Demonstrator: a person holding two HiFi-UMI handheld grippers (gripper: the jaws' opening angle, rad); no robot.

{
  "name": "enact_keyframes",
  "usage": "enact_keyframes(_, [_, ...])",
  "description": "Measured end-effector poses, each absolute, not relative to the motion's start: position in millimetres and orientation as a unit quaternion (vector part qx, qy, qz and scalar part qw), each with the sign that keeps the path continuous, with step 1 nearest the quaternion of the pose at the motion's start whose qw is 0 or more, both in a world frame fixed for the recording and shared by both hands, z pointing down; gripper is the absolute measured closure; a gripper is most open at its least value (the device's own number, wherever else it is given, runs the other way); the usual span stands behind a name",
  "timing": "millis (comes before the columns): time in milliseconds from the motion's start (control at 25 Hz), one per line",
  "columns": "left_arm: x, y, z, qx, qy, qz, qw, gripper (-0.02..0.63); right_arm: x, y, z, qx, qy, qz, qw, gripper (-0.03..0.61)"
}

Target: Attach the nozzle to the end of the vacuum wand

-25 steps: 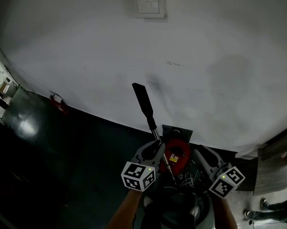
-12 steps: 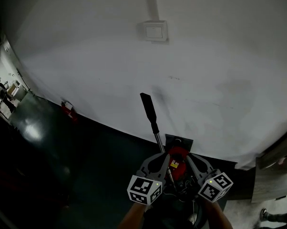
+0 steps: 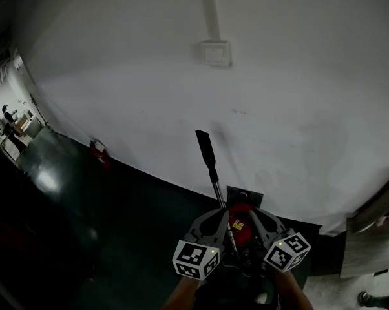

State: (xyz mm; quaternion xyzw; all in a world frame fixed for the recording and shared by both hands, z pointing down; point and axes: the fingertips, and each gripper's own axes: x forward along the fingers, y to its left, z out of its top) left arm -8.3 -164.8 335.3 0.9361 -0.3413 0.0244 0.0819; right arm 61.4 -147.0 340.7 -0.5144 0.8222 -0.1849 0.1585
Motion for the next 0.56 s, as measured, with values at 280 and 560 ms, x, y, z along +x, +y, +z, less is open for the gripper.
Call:
enact_keyframes(280, [-19,-167,333,0.933,-0.348,0.022,0.085,0.609,53,-146,341,-0.51,0.825,-0.184,0.157,0.56])
enact_keyframes(560, [-25,-170,333,0.932,-0.352,0.021,0.087,0.609,47,-147,340,-0.513,0.824,-0.185,0.153,0.56])
